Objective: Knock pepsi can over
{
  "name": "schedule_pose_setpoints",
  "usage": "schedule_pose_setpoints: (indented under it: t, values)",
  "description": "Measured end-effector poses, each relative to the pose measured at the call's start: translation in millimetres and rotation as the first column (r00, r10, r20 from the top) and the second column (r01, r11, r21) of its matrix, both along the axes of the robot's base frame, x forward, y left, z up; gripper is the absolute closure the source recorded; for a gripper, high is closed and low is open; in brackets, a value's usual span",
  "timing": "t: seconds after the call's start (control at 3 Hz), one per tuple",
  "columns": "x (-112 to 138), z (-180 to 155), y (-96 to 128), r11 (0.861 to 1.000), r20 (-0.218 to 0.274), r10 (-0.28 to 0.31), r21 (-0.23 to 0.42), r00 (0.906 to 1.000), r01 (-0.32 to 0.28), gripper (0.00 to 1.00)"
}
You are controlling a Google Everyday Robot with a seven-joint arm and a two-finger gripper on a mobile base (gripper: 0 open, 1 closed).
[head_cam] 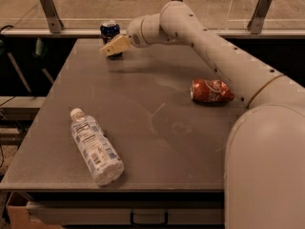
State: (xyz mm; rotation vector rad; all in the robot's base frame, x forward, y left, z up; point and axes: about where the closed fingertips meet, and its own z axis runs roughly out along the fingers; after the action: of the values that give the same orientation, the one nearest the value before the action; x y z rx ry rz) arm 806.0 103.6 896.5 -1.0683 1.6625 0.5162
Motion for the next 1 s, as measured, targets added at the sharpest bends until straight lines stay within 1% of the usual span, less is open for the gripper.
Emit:
schedule_pose_setpoints:
  t: [0.33, 0.67, 1.0]
  values:
    - [18.1, -13.4, 18.8, 0.999, -0.040, -0.007, 0.043, 0.9992, 0.009, 0.17]
    - [21.1, -11.7, 29.6, 0.997, -0.093, -0.003, 0.082, 0.9956, 0.010, 0.48]
    - [5.1, 4.5, 23.4, 0.995, -0.101, 0.006, 0.097, 0.9949, 0.004, 0.72]
